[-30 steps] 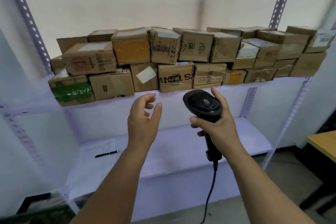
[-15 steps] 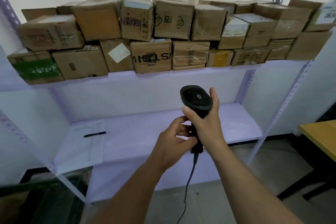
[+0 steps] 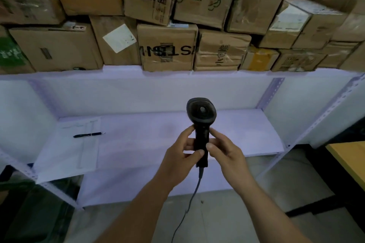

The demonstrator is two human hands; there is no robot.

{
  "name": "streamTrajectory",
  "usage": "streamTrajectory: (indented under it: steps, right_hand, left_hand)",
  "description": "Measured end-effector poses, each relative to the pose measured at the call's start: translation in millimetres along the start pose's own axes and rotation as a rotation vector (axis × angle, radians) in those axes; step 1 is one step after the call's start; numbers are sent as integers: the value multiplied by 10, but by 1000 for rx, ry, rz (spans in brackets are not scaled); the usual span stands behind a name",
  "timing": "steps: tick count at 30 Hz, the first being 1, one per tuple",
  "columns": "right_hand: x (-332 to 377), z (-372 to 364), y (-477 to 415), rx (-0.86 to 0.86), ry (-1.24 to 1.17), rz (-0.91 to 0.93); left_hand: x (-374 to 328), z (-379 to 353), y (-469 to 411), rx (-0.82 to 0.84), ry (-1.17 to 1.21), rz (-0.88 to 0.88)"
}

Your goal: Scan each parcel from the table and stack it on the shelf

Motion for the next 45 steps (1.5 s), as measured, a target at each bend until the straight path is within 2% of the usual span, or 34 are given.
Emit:
streamTrajectory:
  steps: [7,14,18,25,35,41,45]
  right_hand:
    - [-646,84,-352,84,21,-108]
    - [-1373,22,-832,228,34,-202]
    - [-1733,-50,-1130,268,-22,-299]
    - [-2325,-192,-1608,237,-121,-382]
    - [-2898,-360,-2093,181,-143,-353]
    - [-3030,-424,-2151,157,-74,-357]
    - [-3017,-428,-2139,145,19,-333]
  left_hand:
    - [488,-272,-275,2,-20,120]
    - [1147,-519,-624,-110,-61,233]
    - [1584,-596,-868,-122,20,305]
    - [2182,-727,-1397,-102,33,363]
    - [2694,-777,-1893,-111,7,362]
    - [2934,-755,-1970,-162,39,398]
    - [2926,-768,-1958,-132,-19,395]
Point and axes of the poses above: each hand's wrist, its own y-axis away from the middle knuckle, its own z-axis out of the back of the hand, x = y × z, the point moved 6 cm from there along -y, towards the middle knuckle, and after that the axes turned 1 degree about -x, right-handed, at the moved point
